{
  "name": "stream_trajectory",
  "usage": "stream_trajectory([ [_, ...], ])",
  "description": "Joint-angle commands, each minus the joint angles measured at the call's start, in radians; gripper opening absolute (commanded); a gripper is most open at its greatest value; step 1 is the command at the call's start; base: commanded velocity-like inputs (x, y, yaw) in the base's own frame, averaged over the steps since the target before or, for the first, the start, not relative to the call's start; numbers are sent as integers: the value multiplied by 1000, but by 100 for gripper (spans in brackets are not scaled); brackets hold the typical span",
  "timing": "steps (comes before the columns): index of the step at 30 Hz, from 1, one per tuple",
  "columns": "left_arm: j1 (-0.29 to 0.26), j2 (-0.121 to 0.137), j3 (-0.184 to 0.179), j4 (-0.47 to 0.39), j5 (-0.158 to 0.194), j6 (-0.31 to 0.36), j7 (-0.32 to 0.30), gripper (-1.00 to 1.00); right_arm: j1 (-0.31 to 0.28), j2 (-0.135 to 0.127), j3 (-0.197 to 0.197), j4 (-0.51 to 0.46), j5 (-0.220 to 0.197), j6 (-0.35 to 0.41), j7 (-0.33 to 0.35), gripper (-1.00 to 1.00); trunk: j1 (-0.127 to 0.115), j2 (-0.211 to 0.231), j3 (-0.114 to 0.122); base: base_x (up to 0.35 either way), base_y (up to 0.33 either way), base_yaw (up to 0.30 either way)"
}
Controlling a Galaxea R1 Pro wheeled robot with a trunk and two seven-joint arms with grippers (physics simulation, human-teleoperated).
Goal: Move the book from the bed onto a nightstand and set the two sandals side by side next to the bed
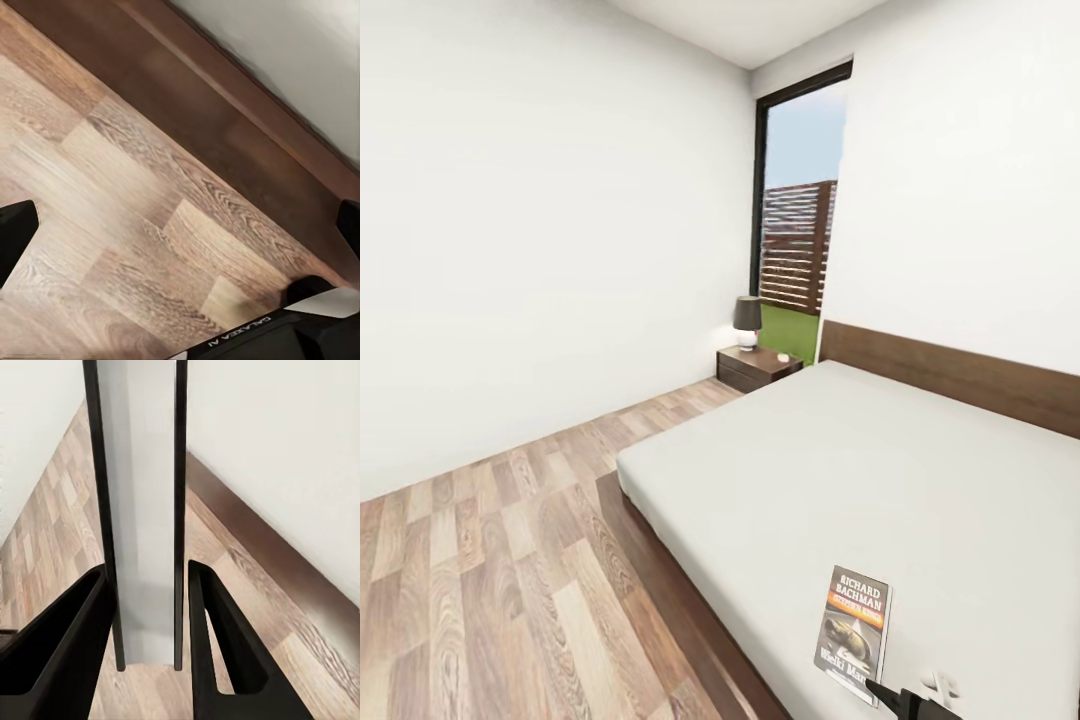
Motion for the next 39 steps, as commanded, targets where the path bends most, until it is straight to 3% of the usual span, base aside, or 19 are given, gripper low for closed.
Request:
stream_trajectory([
  [1,-1,0,8,1,-11,-5,-2,100,0,0,-3,-1,-9,11,3,-100,0,-1,-1,0,0,230],
  [39,1,0,8,2,-11,-5,0,100,0,0,-2,0,-8,11,2,-100,0,-1,-1,0,0,230],
])
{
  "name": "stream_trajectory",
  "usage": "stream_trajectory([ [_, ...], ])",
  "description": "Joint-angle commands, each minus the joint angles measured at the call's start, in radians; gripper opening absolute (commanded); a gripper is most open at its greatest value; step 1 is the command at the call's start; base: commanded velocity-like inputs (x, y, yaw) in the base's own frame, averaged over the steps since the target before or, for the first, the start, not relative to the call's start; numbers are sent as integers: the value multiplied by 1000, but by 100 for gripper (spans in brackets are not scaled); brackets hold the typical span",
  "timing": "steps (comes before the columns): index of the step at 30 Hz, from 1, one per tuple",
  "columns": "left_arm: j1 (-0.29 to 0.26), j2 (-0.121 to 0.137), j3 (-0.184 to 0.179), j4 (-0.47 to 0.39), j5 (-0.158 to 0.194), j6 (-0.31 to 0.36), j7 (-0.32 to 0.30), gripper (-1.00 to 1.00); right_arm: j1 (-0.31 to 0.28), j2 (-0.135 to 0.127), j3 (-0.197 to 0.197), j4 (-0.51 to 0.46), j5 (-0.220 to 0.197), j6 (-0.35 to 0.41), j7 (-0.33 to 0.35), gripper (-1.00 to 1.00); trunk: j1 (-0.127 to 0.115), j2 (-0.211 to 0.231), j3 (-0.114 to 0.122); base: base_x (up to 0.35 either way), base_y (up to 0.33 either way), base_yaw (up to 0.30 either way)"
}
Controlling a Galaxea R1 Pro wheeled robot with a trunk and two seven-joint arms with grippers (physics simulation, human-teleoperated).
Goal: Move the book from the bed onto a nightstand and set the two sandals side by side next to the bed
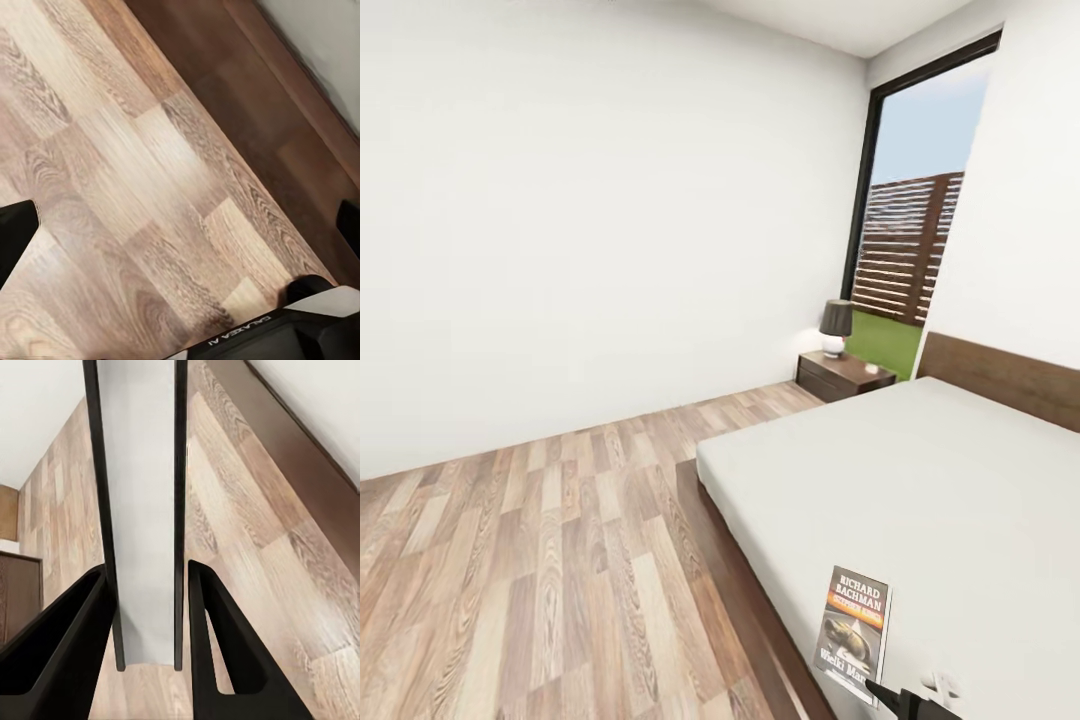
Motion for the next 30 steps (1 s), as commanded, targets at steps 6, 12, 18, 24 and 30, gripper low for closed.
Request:
stream_trajectory([
  [6,-1,0,8,1,-10,-5,-1,100,0,0,-3,-1,-9,11,3,-100,0,-1,-1,0,0,230],
  [12,-1,-1,8,1,-10,-5,-1,100,0,0,-3,0,-9,11,3,-100,0,-1,-1,0,0,230],
  [18,-1,-1,8,1,-11,-5,-1,100,0,0,-3,-1,-9,11,3,-100,0,-1,-1,0,0,230],
  [24,-1,-1,8,2,-11,-5,-1,100,0,0,-3,-1,-9,11,3,-100,0,-1,-1,0,0,230],
  [30,-1,-1,8,1,-11,-5,-1,100,0,0,-3,-1,-9,11,3,-100,0,-1,-1,0,0,230],
])
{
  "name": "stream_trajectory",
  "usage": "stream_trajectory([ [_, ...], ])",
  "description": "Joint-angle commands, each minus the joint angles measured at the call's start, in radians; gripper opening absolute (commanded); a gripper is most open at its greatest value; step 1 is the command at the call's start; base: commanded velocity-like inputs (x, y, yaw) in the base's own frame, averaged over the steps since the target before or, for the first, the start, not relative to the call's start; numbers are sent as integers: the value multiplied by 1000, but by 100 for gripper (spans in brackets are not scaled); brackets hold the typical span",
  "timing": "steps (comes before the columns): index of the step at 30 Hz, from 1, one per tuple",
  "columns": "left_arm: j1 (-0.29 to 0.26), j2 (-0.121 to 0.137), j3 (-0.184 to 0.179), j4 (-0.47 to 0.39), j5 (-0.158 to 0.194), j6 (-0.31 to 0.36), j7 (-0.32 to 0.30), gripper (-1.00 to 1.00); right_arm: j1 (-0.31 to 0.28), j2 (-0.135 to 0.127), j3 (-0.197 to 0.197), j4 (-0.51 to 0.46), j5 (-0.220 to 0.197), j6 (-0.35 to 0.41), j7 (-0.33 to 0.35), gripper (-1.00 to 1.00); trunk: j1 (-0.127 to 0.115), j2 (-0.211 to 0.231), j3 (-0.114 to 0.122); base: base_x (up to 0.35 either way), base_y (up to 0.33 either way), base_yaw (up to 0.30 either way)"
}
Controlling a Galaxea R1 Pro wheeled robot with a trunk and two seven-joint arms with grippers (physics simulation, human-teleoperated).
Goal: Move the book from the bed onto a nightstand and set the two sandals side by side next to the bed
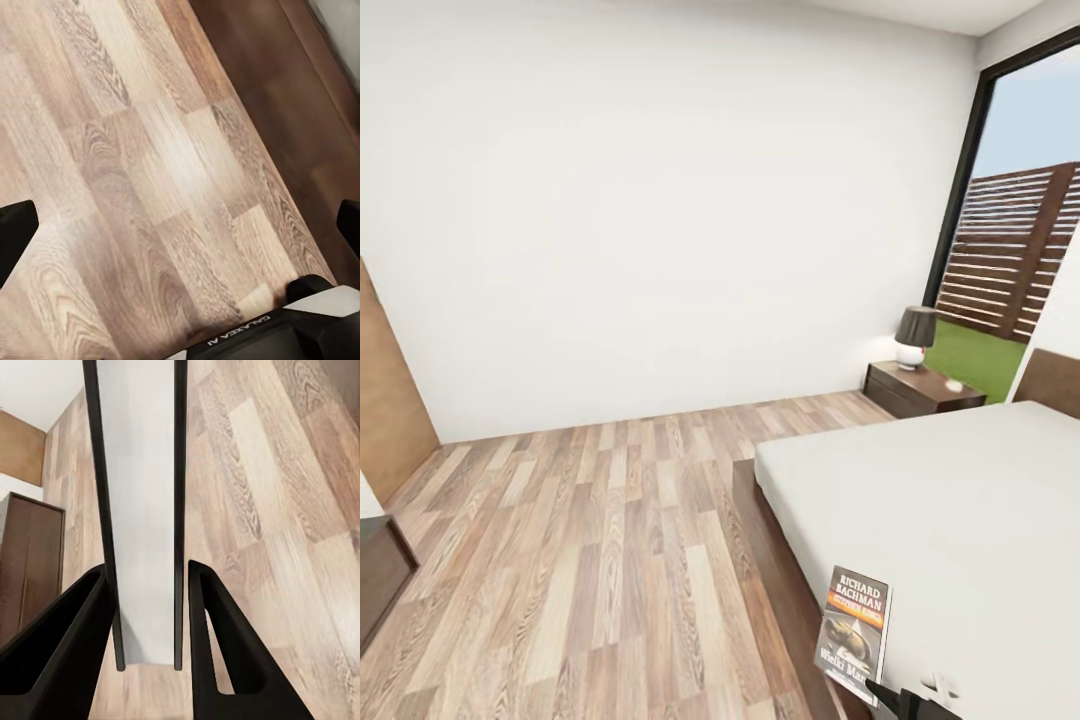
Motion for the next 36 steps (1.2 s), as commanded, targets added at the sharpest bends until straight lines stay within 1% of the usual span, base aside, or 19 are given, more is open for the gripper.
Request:
stream_trajectory([
  [1,-1,0,8,1,-11,-5,-1,100,0,0,-2,0,-8,10,3,-100,0,-1,-1,0,0,230],
  [36,-1,0,8,2,-10,-5,-2,100,0,-1,-2,-1,-8,10,3,-100,0,-1,-1,0,0,230],
])
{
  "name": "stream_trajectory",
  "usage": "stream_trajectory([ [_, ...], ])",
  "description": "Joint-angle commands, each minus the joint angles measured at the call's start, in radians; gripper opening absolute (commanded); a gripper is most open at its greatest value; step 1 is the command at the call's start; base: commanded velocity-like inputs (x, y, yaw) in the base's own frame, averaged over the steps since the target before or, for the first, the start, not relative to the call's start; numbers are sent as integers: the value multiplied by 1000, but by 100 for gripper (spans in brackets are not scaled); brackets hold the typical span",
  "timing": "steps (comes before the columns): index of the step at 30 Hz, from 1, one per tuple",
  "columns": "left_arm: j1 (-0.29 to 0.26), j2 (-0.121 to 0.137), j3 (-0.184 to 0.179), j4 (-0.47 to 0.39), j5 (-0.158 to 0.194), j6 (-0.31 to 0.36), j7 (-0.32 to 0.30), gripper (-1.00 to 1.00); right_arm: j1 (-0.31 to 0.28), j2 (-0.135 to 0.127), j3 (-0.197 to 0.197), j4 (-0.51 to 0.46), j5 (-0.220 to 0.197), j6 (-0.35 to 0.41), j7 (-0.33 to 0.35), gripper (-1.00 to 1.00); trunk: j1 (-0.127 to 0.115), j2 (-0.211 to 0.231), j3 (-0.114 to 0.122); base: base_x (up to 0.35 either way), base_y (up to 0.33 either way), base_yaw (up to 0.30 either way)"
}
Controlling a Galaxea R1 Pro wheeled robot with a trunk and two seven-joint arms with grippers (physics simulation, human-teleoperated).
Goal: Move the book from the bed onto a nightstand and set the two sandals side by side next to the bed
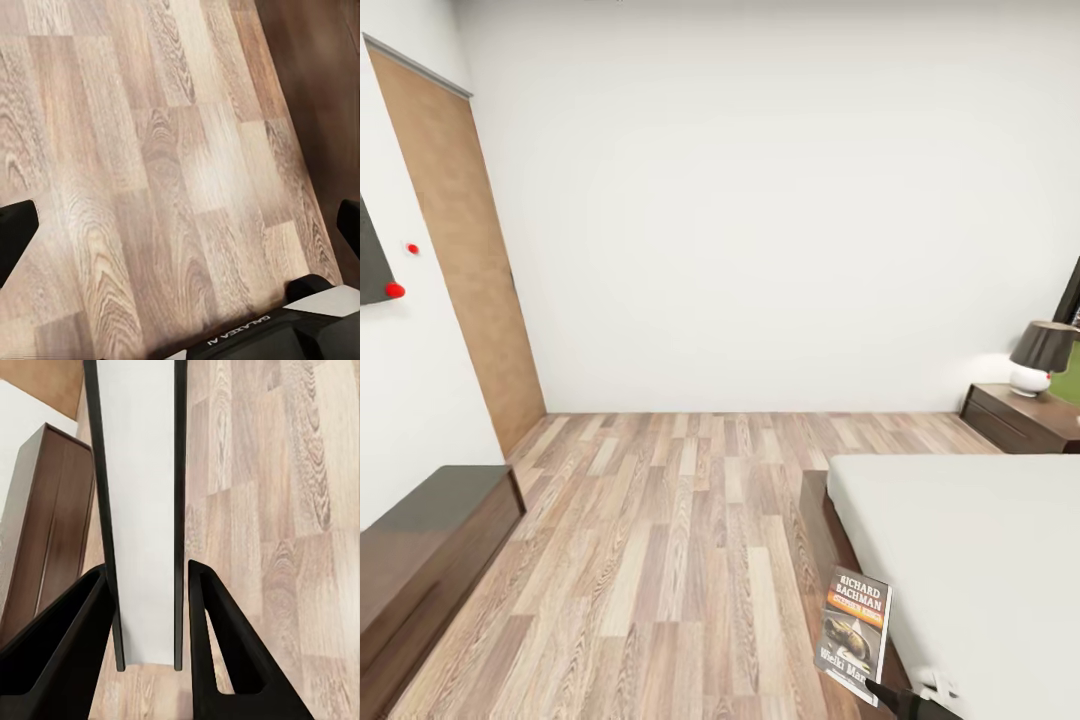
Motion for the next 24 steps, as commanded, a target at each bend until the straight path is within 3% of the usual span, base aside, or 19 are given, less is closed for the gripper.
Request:
stream_trajectory([
  [1,-1,0,8,1,-11,-5,-1,100,0,0,-2,-1,-7,10,3,-100,0,-1,-1,0,0,230],
  [8,-1,0,8,1,-10,-5,-1,100,0,0,-2,-1,-7,10,4,-100,0,-1,-1,0,0,160],
  [24,-1,0,8,1,-11,-5,-1,100,0,-7,-5,1,-12,24,9,-100,0,-1,-1,0,0,6],
])
